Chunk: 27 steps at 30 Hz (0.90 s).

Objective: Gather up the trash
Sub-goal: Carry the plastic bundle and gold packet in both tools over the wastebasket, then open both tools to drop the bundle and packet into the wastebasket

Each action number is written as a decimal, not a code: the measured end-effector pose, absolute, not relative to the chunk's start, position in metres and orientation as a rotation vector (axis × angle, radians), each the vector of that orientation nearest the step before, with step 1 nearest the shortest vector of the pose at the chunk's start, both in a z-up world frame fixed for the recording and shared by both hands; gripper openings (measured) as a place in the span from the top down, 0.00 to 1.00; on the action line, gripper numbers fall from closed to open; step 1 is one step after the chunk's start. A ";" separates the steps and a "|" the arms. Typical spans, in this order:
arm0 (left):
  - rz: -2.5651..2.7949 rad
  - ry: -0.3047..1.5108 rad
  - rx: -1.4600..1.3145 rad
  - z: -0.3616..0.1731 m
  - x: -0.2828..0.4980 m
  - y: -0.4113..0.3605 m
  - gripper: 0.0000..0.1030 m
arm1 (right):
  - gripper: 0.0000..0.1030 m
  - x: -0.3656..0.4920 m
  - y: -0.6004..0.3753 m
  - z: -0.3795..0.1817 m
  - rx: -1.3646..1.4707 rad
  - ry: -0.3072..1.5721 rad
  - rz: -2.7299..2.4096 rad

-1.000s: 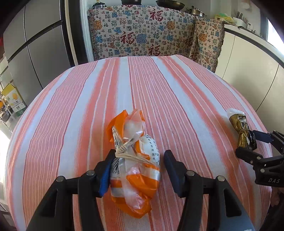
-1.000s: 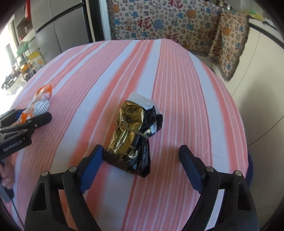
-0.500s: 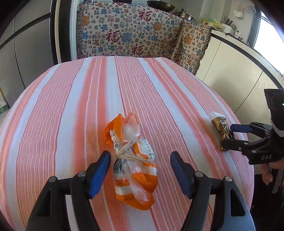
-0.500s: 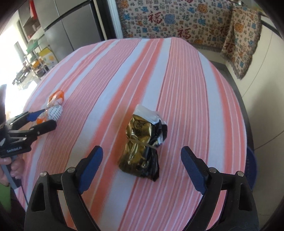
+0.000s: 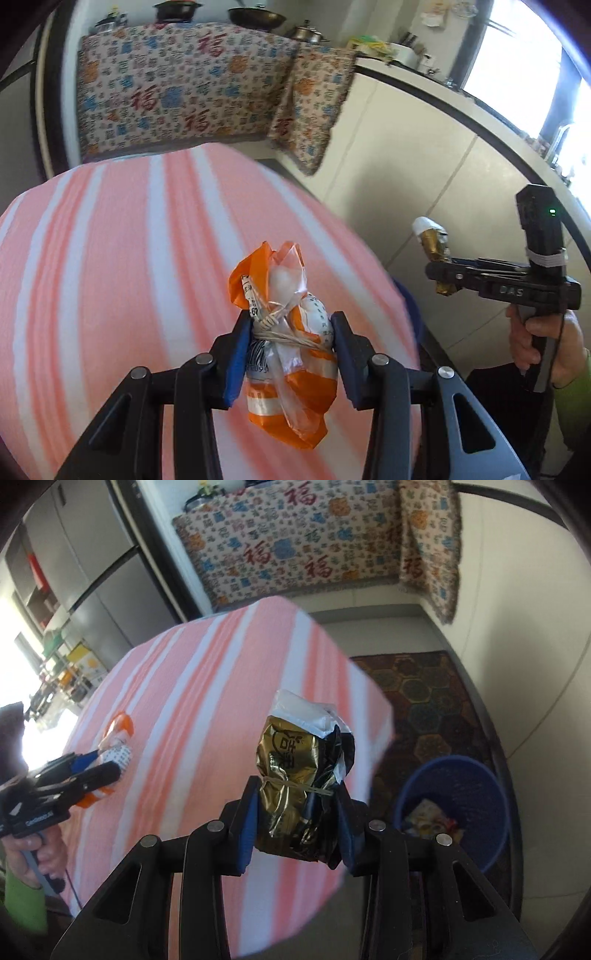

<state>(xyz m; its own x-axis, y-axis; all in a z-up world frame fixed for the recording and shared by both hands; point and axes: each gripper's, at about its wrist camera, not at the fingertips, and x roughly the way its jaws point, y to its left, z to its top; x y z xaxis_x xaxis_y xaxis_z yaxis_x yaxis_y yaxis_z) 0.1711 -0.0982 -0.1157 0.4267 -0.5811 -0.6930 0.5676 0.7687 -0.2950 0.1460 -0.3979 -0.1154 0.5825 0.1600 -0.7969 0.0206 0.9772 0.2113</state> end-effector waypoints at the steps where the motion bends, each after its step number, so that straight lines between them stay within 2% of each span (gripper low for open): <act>1: -0.764 0.871 -0.015 -0.110 0.169 -0.123 0.58 | 0.63 0.142 -0.419 -0.118 0.211 0.948 0.051; 6: -0.913 0.911 0.024 -0.112 0.168 -0.252 0.58 | 0.63 0.123 -0.512 -0.147 0.275 0.992 -0.061; 10: -0.954 0.996 0.053 -0.148 0.180 -0.346 0.58 | 0.63 0.120 -0.562 -0.184 0.341 1.026 -0.117; 15: -0.964 1.091 0.075 -0.200 0.203 -0.424 0.57 | 0.61 0.130 -0.603 -0.233 0.437 1.037 -0.156; 17: -0.964 1.135 0.089 -0.220 0.216 -0.448 0.49 | 0.54 0.137 -0.610 -0.252 0.445 1.032 -0.161; 18: -0.954 1.158 0.085 -0.229 0.223 -0.458 0.40 | 0.39 0.139 -0.612 -0.262 0.446 1.035 -0.165; 19: -0.939 1.175 0.071 -0.236 0.230 -0.464 0.38 | 0.32 0.139 -0.616 -0.272 0.437 1.033 -0.183; 23: -0.891 1.205 0.050 -0.242 0.247 -0.461 0.38 | 0.29 0.127 -0.624 -0.277 0.422 1.002 -0.248; 25: -0.902 1.146 0.060 -0.227 0.241 -0.455 0.38 | 0.22 0.117 -0.631 -0.265 0.440 0.964 -0.277; 27: -0.891 1.069 0.105 -0.206 0.217 -0.439 0.33 | 0.09 0.105 -0.636 -0.243 0.447 0.914 -0.297</act>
